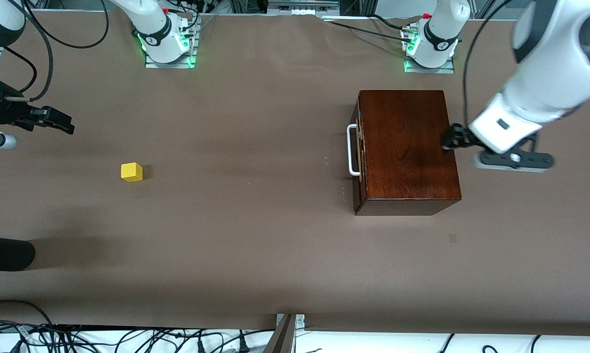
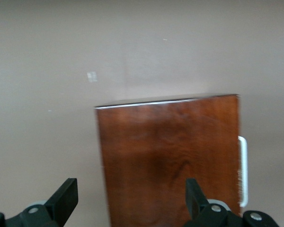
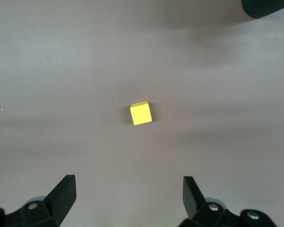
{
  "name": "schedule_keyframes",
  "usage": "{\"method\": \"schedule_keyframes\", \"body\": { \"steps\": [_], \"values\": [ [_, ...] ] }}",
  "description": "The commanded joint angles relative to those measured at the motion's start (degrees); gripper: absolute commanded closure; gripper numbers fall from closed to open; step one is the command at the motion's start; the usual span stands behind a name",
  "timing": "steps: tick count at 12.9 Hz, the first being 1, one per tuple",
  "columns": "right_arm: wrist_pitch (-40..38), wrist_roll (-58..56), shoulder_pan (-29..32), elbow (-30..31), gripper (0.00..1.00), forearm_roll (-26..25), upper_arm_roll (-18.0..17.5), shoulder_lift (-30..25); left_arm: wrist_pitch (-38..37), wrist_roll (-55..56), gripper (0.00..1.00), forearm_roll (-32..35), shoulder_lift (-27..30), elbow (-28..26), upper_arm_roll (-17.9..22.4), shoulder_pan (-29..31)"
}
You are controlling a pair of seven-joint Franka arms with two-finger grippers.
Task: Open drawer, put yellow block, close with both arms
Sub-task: 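Grasp the white drawer handle with the left gripper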
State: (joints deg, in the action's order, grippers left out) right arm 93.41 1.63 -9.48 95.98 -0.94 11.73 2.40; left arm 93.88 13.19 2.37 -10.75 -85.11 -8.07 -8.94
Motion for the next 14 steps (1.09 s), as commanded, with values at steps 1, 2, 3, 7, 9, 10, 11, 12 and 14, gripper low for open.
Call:
{"method": "schedule_keyframes", "body": {
  "steps": [1,2,3,7,9,10,11,12,14],
  "values": [
    [0.1,0.7,0.2,0.9,0.0,-1.1,-0.5,-0.6,-2.2,4.3,0.0,-0.4,-2.6,2.3,0.7,-5.5],
    [0.2,0.7,0.2,1.0,0.0,-1.1,-0.5,-0.6,-2.4,6.5,0.0,-0.3,-3.4,2.3,0.7,-8.6],
    [0.2,0.7,0.2,1.0,0.0,-1.1,-0.5,-0.6,-2.4,9.7,0.0,-0.3,-4.7,2.3,0.7,-11.6],
    [0.5,0.7,0.1,1.3,0.0,-1.4,-0.5,-0.6,-1.9,24.0,0.0,0.3,-12.0,2.3,0.7,-22.7],
    [0.5,0.6,0.1,1.3,0.0,-1.3,-0.5,-0.6,-1.9,26.3,0.0,1.1,-14.6,2.3,0.8,-26.4],
    [0.5,0.5,0.1,1.3,0.0,-1.4,-0.5,-0.6,-1.9,27.6,0.0,2.9,-15.3,1.9,0.8,-28.0],
    [0.4,0.4,0.1,1.4,0.0,-1.4,-0.5,-0.6,-1.9,29.4,0.0,4.0,-16.2,1.6,0.8,-29.0],
    [0.4,0.3,0.1,1.3,0.0,-1.4,-0.5,-0.6,-1.9,31.3,0.0,4.3,-17.3,1.6,0.8,-29.8],
    [0.4,0.4,-0.1,1.4,0.0,-1.4,-0.6,-0.6,-1.5,32.8,0.0,6.6,-20.3,1.6,0.8,-29.8]
  ]
}}
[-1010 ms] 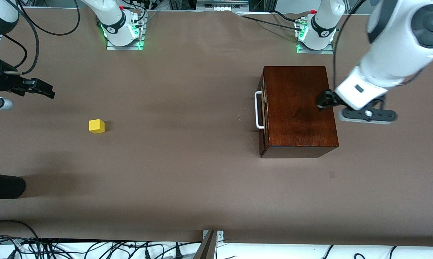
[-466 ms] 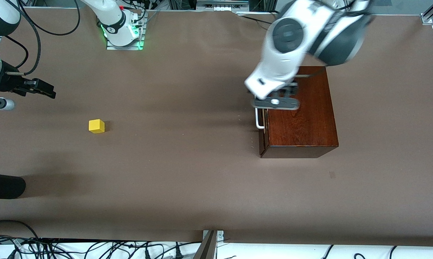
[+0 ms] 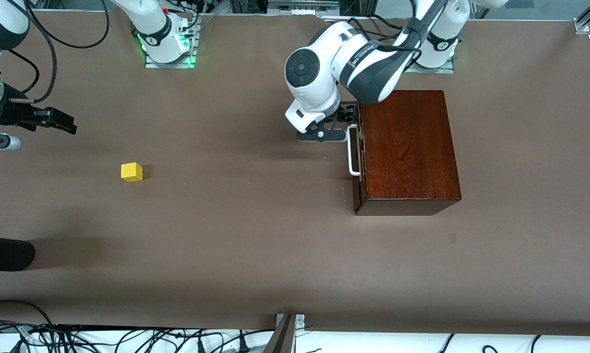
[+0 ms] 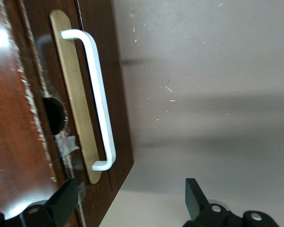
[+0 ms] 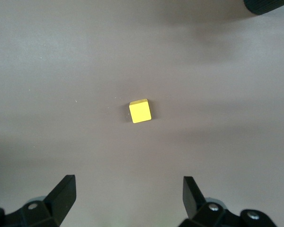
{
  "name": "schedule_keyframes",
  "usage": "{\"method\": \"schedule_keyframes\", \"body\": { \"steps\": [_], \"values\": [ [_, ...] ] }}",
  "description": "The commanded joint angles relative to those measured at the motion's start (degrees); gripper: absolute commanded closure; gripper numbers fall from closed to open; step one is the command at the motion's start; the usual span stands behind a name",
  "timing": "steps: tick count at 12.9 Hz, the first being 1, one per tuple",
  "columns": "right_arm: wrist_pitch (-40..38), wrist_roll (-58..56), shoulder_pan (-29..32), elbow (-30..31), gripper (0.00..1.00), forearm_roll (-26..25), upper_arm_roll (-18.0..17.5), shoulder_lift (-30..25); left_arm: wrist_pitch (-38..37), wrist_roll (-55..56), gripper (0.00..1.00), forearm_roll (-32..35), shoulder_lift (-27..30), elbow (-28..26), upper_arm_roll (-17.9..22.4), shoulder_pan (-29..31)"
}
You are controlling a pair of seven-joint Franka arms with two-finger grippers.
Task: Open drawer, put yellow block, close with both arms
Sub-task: 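Grasp the white drawer handle with the left gripper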
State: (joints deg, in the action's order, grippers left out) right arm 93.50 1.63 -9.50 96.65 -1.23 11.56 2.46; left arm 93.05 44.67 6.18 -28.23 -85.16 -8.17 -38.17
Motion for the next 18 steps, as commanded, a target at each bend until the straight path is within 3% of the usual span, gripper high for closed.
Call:
{"method": "schedule_keyframes", "body": {
  "steps": [1,8,18],
  "values": [
    [0.3,0.4,-0.1,0.7,0.0,-1.1,-0.4,-0.6,0.2,1.6,0.0,4.9,-3.6,1.7,0.8,-0.6],
    [0.3,0.1,-0.1,0.7,0.0,-1.1,-0.4,-0.5,4.4,1.9,0.0,9.0,-6.2,1.7,1.6,-0.3],
    [1.6,0.3,-0.1,2.0,0.0,-1.1,-0.5,-0.3,8.1,3.5,0.0,9.2,-9.3,2.0,1.7,-0.2]
  ]
}}
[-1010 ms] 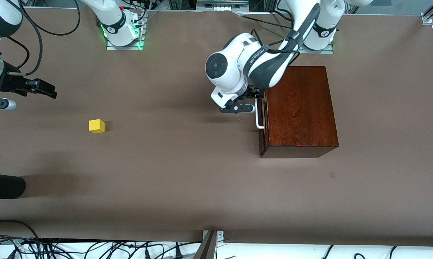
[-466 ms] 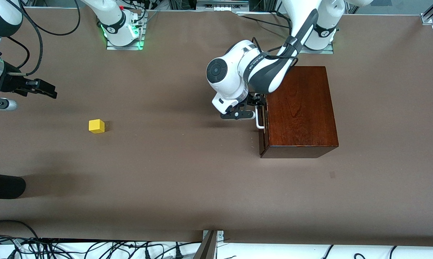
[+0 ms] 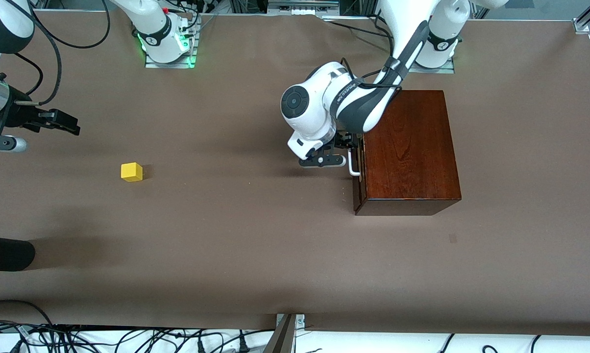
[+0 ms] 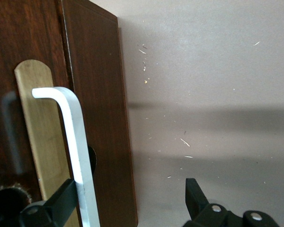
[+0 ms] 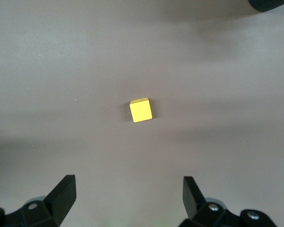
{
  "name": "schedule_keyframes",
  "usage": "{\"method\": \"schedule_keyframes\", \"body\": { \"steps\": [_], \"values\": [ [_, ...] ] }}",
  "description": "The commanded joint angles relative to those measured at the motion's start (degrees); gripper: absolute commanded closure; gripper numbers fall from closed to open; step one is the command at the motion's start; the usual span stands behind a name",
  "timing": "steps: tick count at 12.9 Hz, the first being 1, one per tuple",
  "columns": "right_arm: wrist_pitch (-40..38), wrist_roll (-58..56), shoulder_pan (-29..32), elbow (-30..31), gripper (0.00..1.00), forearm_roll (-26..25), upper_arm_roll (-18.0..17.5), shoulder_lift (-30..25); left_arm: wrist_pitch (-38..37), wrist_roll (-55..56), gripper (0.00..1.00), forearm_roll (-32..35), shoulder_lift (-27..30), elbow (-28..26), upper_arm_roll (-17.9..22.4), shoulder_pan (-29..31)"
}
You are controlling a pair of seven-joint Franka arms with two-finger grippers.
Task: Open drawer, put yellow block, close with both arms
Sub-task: 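Grasp the white drawer handle with the left gripper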
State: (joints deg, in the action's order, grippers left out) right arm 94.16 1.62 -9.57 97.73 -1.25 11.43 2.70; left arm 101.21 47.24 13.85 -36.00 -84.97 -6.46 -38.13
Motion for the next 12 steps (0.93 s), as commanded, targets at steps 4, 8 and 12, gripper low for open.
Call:
{"method": "schedule_keyframes", "body": {
  "steps": [4,8,12],
  "values": [
    [2.3,0.0,0.0,1.9,0.0,-1.0,-0.4,-0.5,0.0,0.8,0.0,1.7,-1.9,1.9,0.0,0.1],
    [5.3,-0.1,0.0,4.9,0.0,-1.1,-0.4,-1.0,1.4,1.1,0.0,2.2,-2.9,1.9,0.0,0.1],
    [5.3,-0.1,0.0,5.0,0.0,-1.1,-0.4,-1.0,1.5,5.2,0.0,1.5,-3.6,3.2,-0.4,-0.5]
  ]
}}
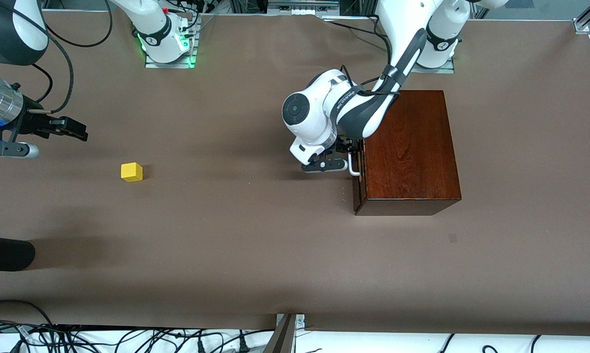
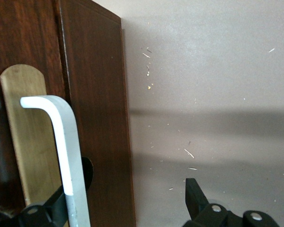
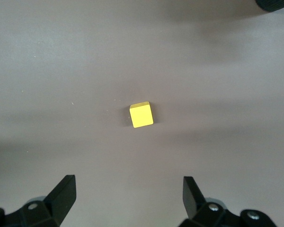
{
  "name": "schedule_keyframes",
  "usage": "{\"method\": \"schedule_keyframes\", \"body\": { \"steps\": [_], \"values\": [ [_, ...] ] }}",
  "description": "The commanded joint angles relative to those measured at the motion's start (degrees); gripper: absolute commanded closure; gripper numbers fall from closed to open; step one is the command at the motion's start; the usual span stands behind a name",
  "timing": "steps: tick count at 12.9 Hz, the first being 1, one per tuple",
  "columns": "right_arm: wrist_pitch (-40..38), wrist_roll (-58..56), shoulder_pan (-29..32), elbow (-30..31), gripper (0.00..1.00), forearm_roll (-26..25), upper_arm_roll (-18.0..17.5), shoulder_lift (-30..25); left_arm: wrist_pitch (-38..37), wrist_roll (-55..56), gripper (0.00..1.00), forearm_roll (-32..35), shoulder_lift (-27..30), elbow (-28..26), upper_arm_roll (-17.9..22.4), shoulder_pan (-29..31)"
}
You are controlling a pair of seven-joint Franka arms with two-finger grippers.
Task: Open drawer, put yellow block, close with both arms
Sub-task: 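Pull the drawer open with the left gripper while the right gripper reaches the cube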
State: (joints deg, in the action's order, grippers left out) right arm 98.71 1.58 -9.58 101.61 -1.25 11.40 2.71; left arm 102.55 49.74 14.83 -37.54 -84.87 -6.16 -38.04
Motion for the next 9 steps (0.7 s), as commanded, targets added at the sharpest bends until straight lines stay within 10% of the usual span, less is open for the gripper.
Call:
{"method": "schedule_keyframes", "body": {
  "steps": [1,9],
  "values": [
    [0.7,-0.1,0.0,1.1,0.0,-1.0,-0.3,-1.0,0.4,4.6,0.0,-0.1,-2.7,4.3,-1.0,-0.7],
    [16.0,-4.3,0.1,14.6,0.0,-1.0,-0.1,-3.1,2.4,11.6,0.0,-2.4,-7.7,11.9,-1.0,-4.5]
  ]
}}
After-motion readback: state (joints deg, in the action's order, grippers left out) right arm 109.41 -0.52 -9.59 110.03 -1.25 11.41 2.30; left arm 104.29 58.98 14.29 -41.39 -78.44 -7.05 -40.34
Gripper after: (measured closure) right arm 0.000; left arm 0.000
